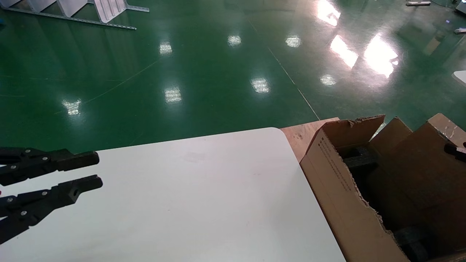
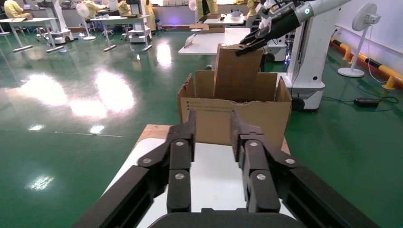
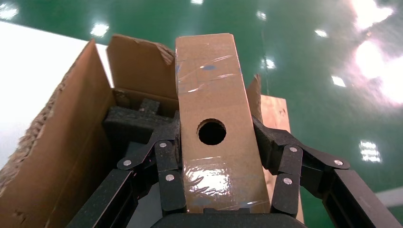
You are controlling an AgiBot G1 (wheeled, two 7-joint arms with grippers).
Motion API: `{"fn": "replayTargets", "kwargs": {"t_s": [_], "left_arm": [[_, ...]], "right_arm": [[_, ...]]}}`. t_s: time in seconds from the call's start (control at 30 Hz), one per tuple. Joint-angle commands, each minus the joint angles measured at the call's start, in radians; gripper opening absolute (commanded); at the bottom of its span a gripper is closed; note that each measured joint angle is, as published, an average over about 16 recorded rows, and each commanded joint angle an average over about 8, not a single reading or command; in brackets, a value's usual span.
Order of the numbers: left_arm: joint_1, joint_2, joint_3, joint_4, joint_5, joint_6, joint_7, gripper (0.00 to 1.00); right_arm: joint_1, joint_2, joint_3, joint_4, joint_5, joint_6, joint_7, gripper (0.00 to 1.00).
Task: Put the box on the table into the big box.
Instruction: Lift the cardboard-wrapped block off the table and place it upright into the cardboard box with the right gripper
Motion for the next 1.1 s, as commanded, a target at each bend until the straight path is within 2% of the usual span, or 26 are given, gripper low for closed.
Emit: {"fn": "replayTargets", "kwargs": {"t_s": [0.03,0.27,0.53,1.1], "left_arm": [[0.0,0.0,0.0,0.0,0.0,0.0,0.0,0.0],[0.0,0.0,0.0,0.0,0.0,0.0,0.0,0.0],[0.0,0.0,0.0,0.0,0.0,0.0,0.0,0.0],[0.0,0.0,0.0,0.0,0.0,0.0,0.0,0.0]], "right_arm": [[-0.015,-0.017,0.008,-0.053,0.015,-0.002,-0.018,0.0],[-0.034,-0.062,0.029,-0.178,0.038,-0.002,-0.034,0.0],[-0.023,-0.103,0.02,-0.265,0.028,0.0,-0.038,0.0],[0.095,-0.197,-0.075,-0.451,-0.031,0.018,-0.047,0.0]]}}
